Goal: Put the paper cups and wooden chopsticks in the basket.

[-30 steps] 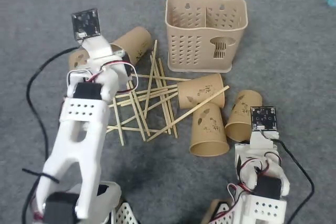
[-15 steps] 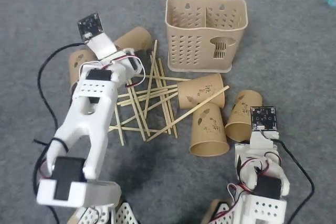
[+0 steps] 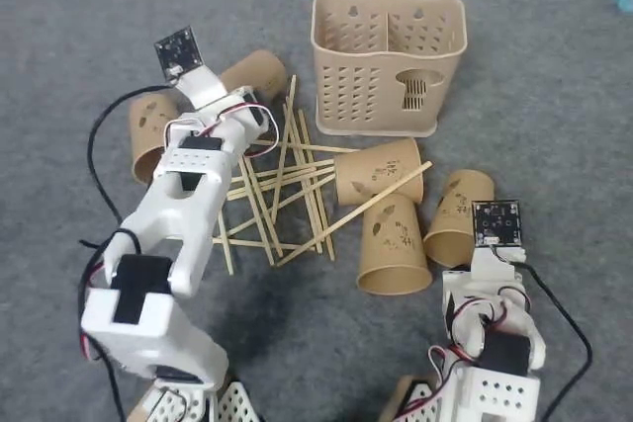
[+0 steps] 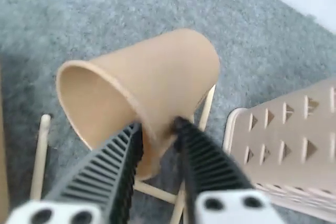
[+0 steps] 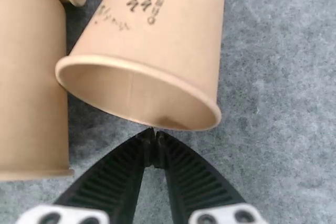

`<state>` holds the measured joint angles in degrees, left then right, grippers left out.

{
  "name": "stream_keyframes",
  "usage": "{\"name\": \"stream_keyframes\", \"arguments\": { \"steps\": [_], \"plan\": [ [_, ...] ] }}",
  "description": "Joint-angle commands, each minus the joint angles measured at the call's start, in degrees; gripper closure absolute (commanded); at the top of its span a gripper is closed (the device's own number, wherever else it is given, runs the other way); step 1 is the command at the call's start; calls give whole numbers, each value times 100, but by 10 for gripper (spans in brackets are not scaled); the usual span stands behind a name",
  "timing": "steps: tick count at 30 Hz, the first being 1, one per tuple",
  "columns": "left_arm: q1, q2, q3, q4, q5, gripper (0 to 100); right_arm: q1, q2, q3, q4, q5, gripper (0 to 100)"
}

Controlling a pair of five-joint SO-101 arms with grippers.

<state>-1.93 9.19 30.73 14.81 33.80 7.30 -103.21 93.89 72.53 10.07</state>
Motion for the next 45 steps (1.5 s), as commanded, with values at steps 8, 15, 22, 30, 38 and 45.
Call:
{"name": "stream_keyframes", "arguments": {
  "steps": [8, 15, 22, 30, 38, 45],
  "plan": [
    [53, -2013, -224, 1187, -782, 987, 57, -75, -26, -75, 105, 989],
    [88, -3015, -646, 2813, -1389, 987, 48, -75, -26, -75, 105, 989],
    [475, -3209, -2844, 5582, -1960, 987, 48, -75, -26, -75, 105, 989],
    [1064, -3200, -4901, 6822, -2453, 987, 57, -75, -26, -75, 105, 989],
    [2295, -2725, -5938, 6356, -2541, 987, 48, -75, -26, -75, 105, 989],
    [2743, -862, -8198, 6321, -2541, 988, 48, -75, -26, -75, 105, 989]
  ]
}}
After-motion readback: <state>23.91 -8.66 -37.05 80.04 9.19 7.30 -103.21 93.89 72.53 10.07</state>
